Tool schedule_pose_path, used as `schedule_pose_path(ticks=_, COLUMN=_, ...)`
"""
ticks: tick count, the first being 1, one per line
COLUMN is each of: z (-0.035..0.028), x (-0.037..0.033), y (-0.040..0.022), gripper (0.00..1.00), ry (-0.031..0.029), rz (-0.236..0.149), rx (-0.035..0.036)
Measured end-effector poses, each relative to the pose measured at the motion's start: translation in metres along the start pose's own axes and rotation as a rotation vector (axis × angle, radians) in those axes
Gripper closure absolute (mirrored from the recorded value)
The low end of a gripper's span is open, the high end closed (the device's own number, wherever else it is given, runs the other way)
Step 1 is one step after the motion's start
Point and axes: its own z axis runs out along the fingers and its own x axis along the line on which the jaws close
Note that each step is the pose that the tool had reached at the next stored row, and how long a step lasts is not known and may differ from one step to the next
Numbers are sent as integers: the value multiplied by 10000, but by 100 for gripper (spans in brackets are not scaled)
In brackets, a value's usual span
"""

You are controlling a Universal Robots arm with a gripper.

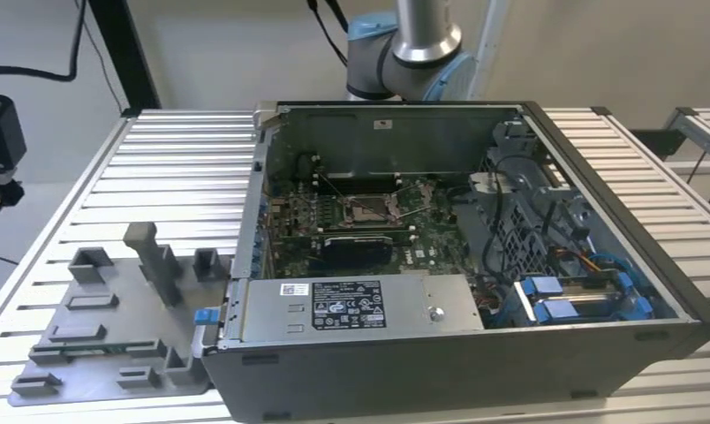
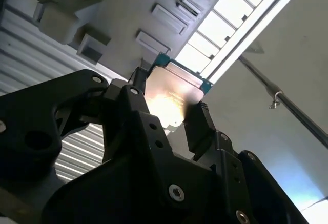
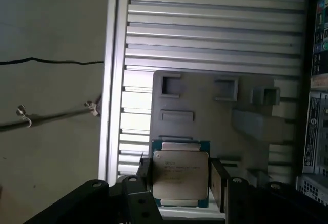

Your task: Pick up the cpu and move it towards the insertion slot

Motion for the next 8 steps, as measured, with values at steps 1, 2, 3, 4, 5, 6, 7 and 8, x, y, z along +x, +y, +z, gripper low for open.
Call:
schedule_pose_path(ticks=1, z=-32, x=0, y=1, gripper=100, ry=1, rz=0, rx=0)
schedule_pose_path(ticks=2, z=-59, x=1, y=2, gripper=100, ry=2, rz=0, rx=0)
schedule_pose_path(ticks=3, z=-84, x=1, y=3, gripper=100, ry=2, rz=0, rx=0)
schedule_pose_path(ticks=4, z=-109, x=2, y=4, gripper=100, ry=0, rz=0, rx=-1)
schedule_pose_path(ticks=5, z=-130, x=2, y=5, gripper=100, ry=1, rz=0, rx=-2)
schedule_pose_path(ticks=6, z=-129, x=2, y=5, gripper=100, ry=2, rz=-1, rx=-2)
schedule_pose_path(ticks=7, z=-129, x=1, y=5, gripper=100, ry=3, rz=-1, rx=-1)
schedule_pose_path(ticks=8, z=-129, x=2, y=5, gripper=100, ry=4, rz=-1, rx=-2)
